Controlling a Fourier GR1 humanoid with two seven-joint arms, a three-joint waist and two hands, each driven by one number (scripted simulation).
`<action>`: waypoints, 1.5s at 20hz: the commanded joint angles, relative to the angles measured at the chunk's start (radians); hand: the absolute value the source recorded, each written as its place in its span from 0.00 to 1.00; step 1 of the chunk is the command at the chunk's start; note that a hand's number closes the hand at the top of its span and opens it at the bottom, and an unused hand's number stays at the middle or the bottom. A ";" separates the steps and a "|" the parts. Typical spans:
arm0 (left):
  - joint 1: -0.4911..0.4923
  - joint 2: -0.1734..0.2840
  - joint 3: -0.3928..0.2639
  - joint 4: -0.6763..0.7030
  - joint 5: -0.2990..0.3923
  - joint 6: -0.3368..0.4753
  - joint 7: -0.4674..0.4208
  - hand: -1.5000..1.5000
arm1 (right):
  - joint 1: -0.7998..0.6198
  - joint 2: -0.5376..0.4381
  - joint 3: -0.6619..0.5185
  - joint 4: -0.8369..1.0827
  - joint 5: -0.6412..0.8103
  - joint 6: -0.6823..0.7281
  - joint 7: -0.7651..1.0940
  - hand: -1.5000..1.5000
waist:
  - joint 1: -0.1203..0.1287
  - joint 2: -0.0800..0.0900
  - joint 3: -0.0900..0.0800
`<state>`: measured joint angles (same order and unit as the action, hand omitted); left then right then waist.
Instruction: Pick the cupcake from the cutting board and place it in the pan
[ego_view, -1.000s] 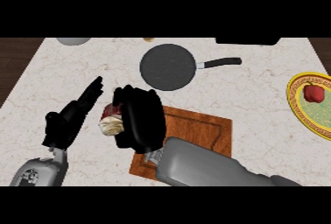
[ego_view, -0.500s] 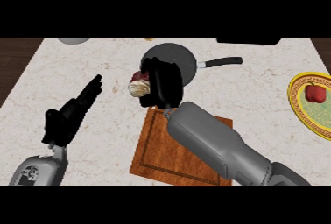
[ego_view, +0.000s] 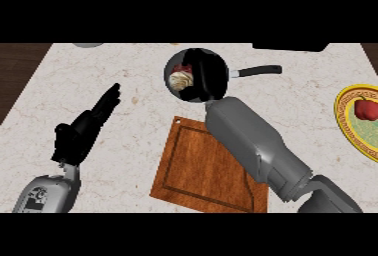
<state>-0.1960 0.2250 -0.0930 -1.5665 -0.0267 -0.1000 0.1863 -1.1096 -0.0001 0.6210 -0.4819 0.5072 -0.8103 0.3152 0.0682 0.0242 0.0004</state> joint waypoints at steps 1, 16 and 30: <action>0.007 -0.015 -0.019 0.000 -0.010 -0.003 -0.004 0.50 | -0.064 0.000 -0.077 0.121 -0.053 0.007 -0.125 1.00 | 0.007 0.003 0.000; -0.056 -0.033 -0.025 -0.037 -0.005 -0.005 0.045 0.50 | -0.106 -0.034 -0.251 0.347 -0.183 0.205 -0.214 0.00 | 0.050 0.030 0.002; -0.057 -0.035 -0.017 -0.011 -0.019 0.004 0.035 0.50 | -0.004 -0.116 -0.614 0.172 -0.531 0.339 -0.630 0.00 | 0.030 0.035 0.006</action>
<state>-0.2390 0.1961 -0.1118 -1.5882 -0.0466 -0.0991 0.2073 -1.1333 -0.0748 0.0910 -0.2893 0.0581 -0.5671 -0.2216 0.1064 0.0573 0.0061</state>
